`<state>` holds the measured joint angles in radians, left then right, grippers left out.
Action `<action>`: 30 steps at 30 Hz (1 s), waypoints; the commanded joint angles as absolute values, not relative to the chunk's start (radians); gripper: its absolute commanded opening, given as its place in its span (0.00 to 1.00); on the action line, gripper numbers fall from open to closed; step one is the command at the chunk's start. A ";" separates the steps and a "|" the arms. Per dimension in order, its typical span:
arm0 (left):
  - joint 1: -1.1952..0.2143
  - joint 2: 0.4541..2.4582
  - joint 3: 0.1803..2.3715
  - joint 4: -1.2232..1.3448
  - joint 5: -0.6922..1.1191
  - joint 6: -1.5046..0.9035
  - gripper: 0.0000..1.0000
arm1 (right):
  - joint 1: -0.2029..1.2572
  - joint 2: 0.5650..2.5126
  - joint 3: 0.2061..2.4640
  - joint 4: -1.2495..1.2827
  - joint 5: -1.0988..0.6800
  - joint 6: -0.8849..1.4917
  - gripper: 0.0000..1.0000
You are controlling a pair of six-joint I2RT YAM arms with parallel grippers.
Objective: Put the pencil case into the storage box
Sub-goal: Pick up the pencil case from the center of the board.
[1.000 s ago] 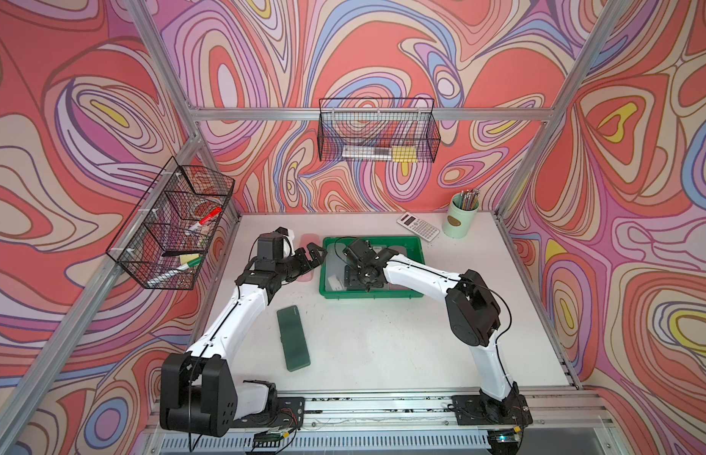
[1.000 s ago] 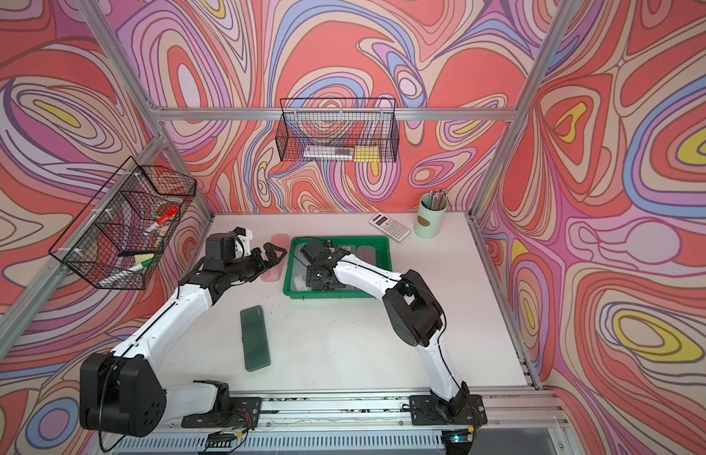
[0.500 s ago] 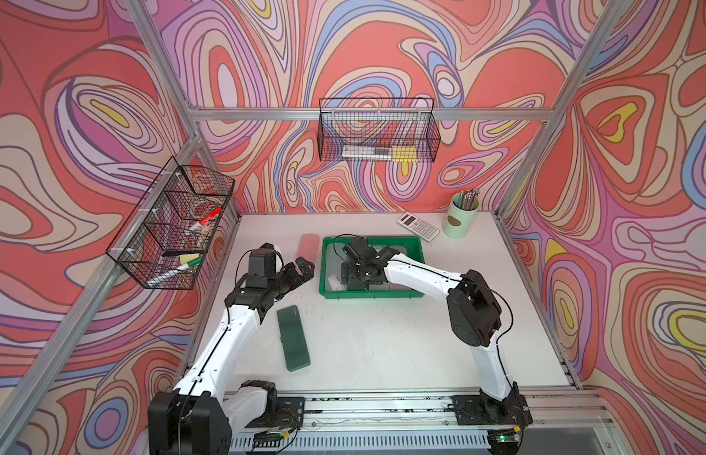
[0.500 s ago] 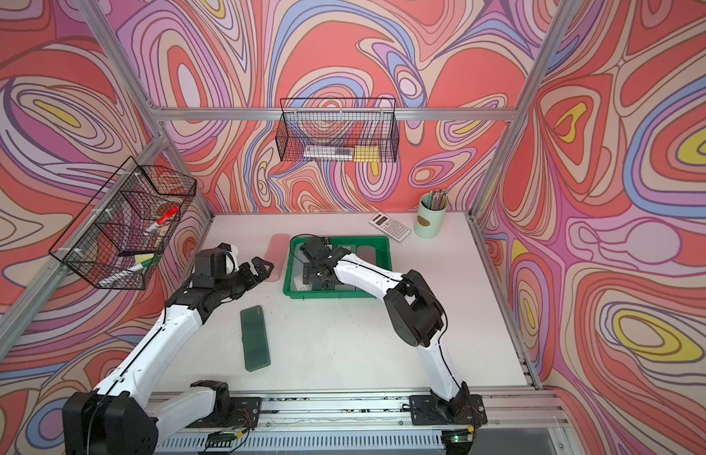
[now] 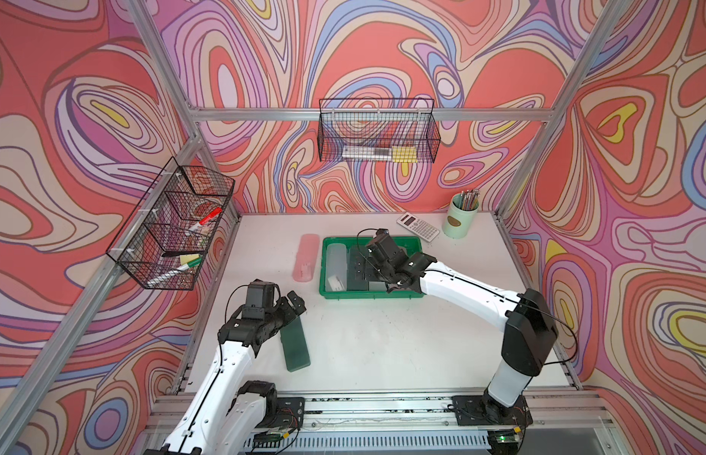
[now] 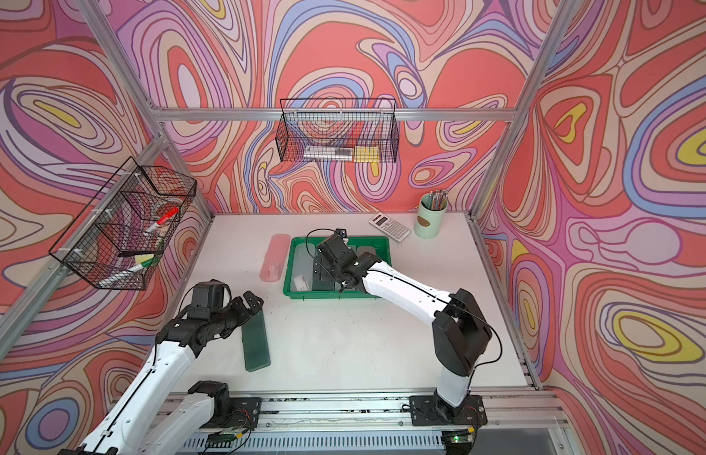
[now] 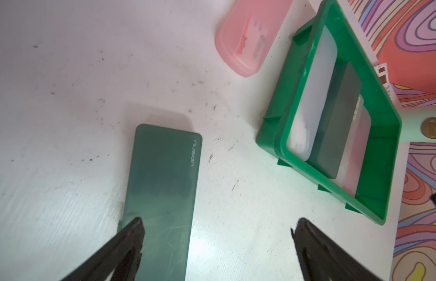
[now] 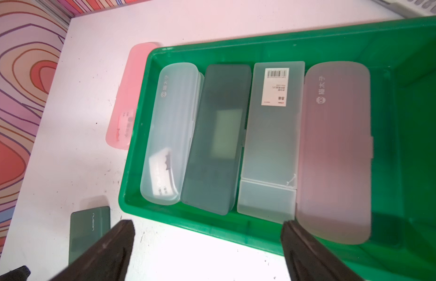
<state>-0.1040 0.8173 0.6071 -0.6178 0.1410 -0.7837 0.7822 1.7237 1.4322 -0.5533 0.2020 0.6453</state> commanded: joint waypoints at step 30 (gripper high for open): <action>-0.589 0.993 0.488 -0.573 -0.073 -1.081 0.99 | 0.787 1.422 1.045 -0.480 0.098 0.648 0.98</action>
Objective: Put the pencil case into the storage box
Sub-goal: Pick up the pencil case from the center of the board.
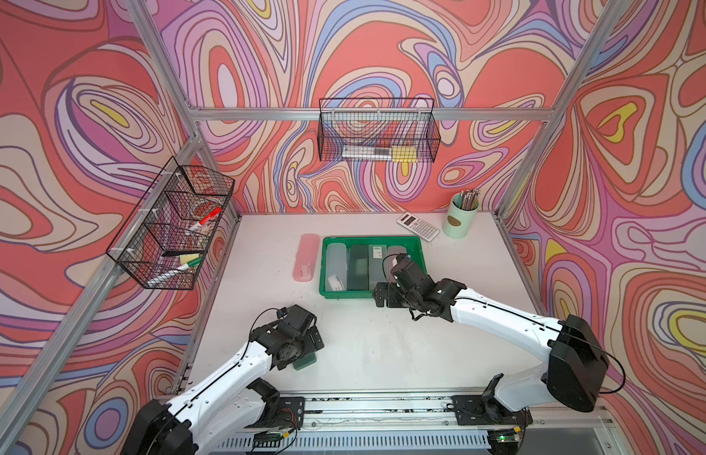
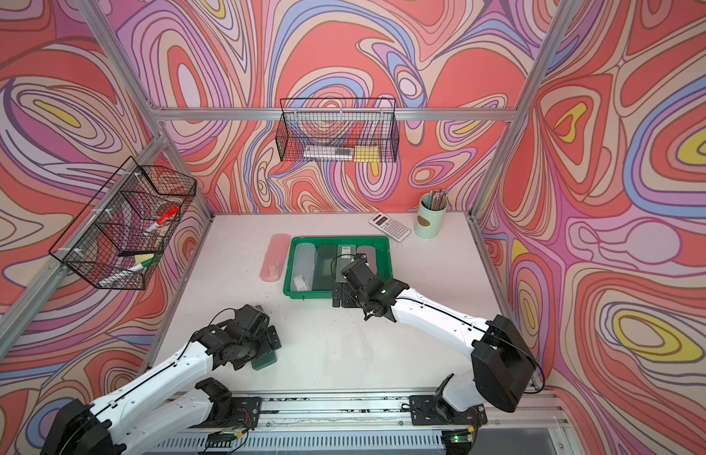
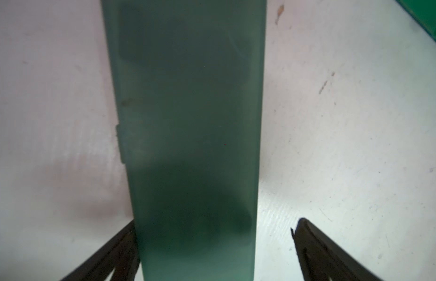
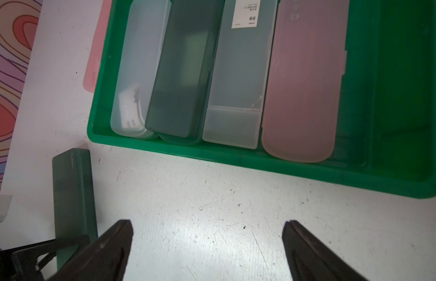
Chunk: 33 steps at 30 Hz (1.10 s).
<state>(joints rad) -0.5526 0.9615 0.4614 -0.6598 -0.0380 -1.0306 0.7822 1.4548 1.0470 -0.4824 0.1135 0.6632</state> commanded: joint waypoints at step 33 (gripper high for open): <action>0.039 0.922 0.829 -0.678 0.024 -0.728 0.99 | 1.288 2.043 1.447 -0.445 0.212 0.527 0.98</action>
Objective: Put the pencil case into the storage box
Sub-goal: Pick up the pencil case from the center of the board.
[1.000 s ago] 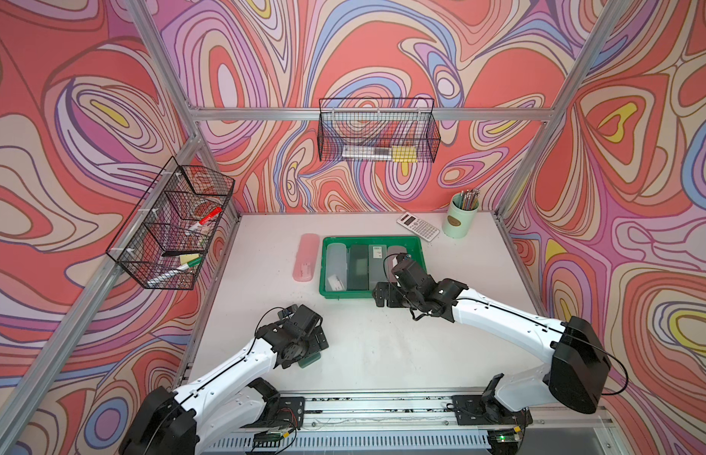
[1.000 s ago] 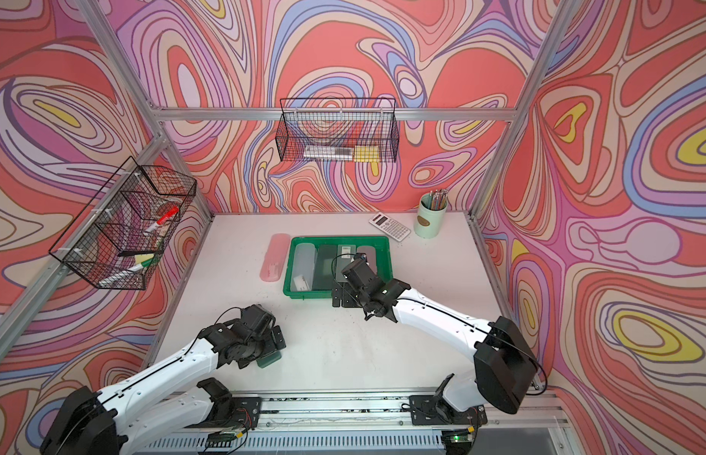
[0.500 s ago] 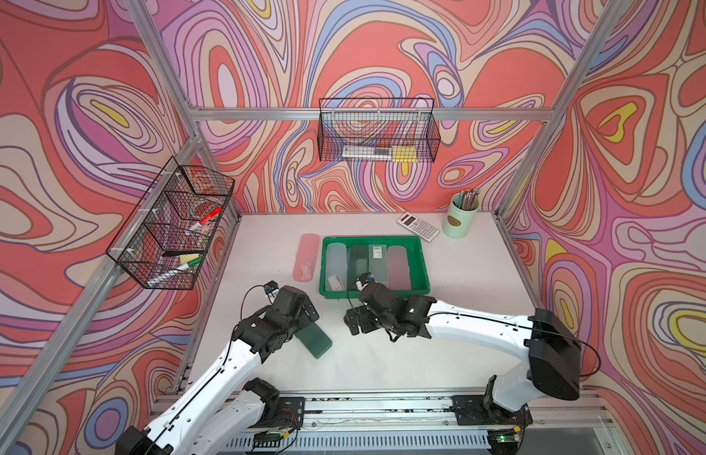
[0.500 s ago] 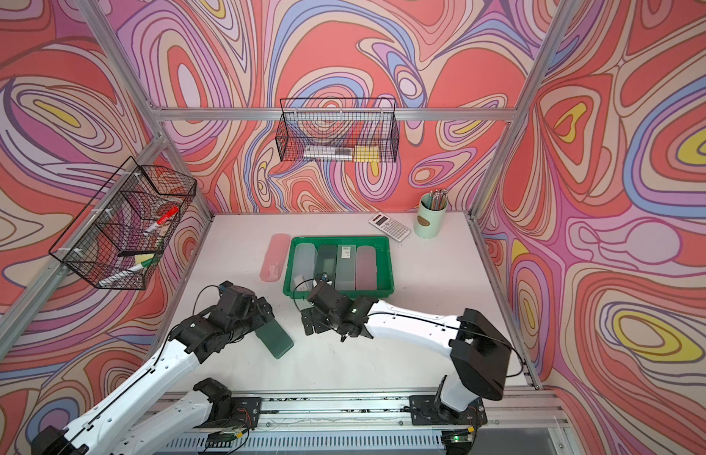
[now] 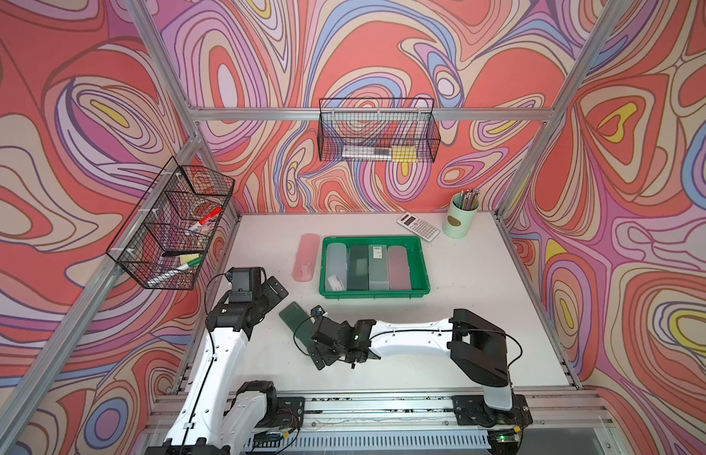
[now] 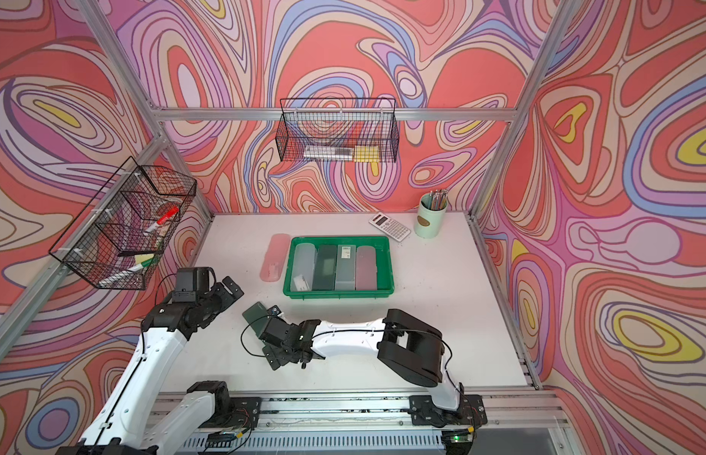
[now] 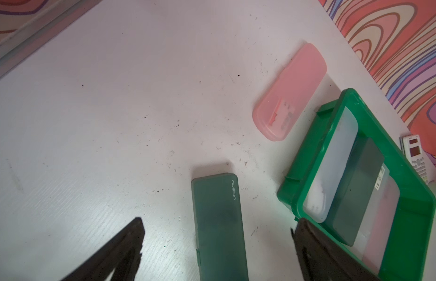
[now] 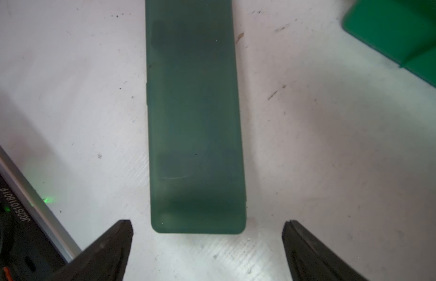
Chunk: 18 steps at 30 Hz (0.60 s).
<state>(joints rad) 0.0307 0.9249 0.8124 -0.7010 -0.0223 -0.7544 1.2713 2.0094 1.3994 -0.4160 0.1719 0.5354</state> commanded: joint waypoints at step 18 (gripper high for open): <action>0.041 0.900 0.852 -0.697 0.047 -0.718 0.99 | 1.302 2.195 1.517 -0.503 0.297 0.627 0.96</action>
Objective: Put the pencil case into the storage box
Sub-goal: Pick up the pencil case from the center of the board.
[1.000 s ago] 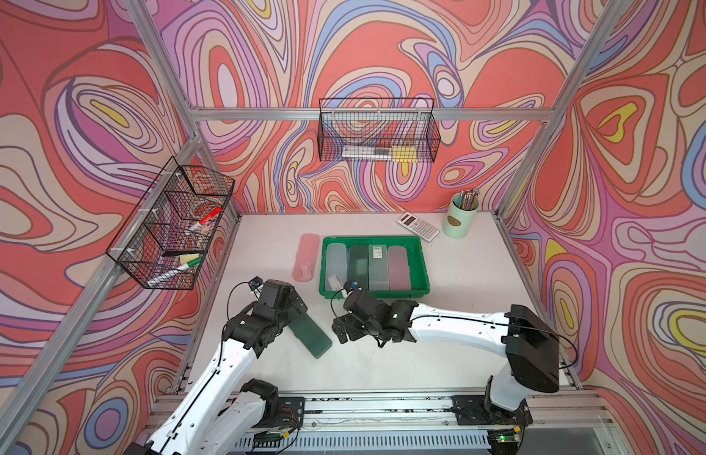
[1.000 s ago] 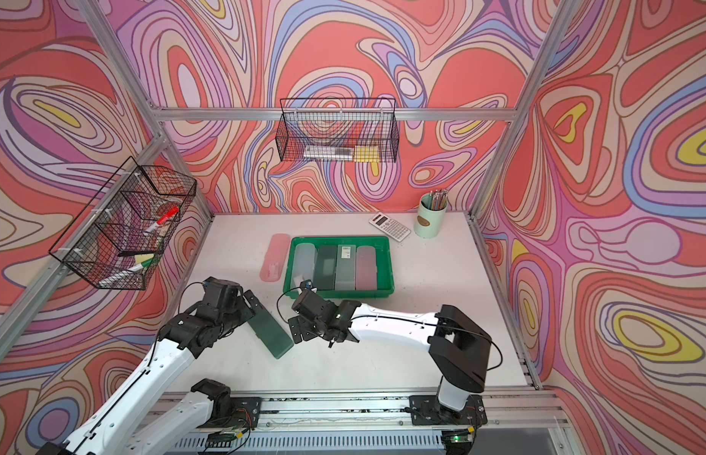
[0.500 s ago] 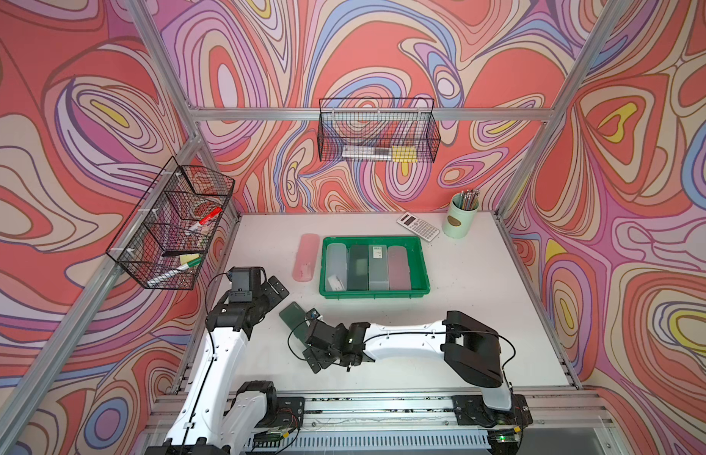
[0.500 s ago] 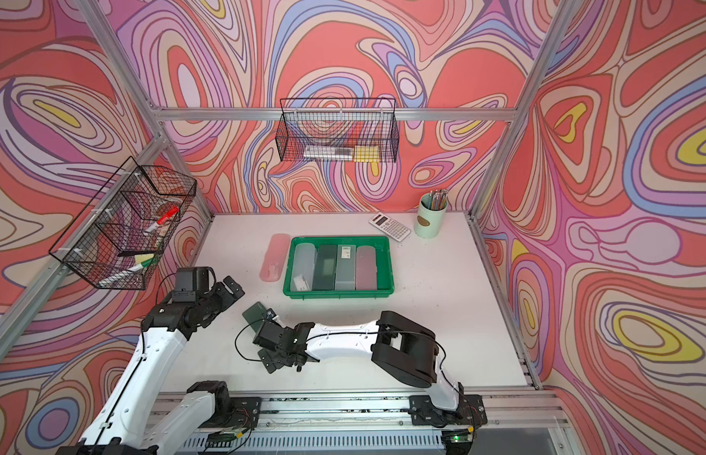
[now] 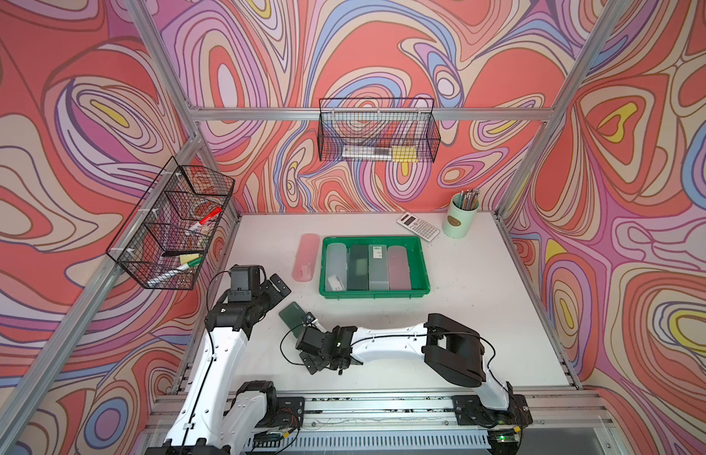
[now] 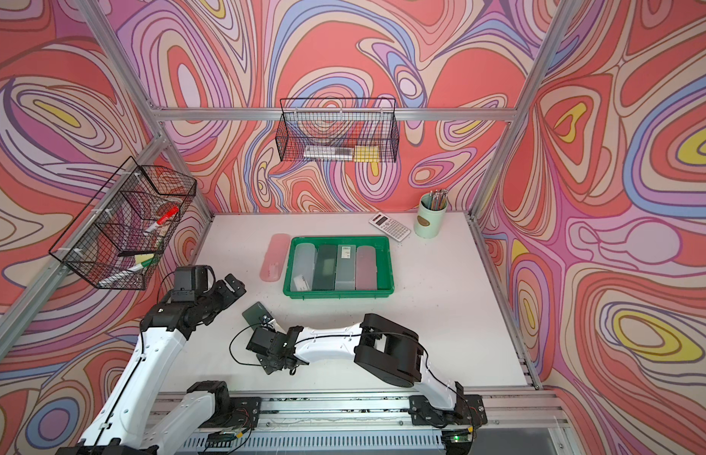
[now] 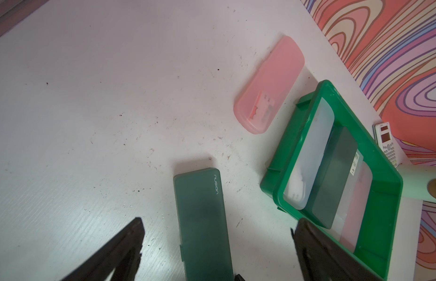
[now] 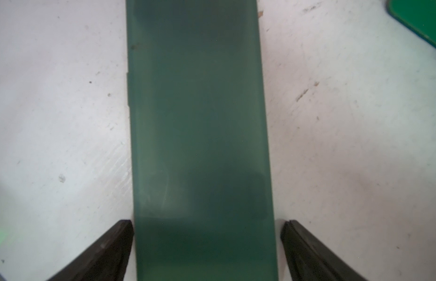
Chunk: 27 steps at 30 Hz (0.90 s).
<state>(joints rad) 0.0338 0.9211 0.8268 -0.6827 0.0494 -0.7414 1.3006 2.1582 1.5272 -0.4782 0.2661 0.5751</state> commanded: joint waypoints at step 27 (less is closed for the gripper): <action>0.041 0.803 0.943 -0.823 0.038 -0.713 1.00 | 1.309 2.014 1.351 -0.383 0.429 0.596 0.57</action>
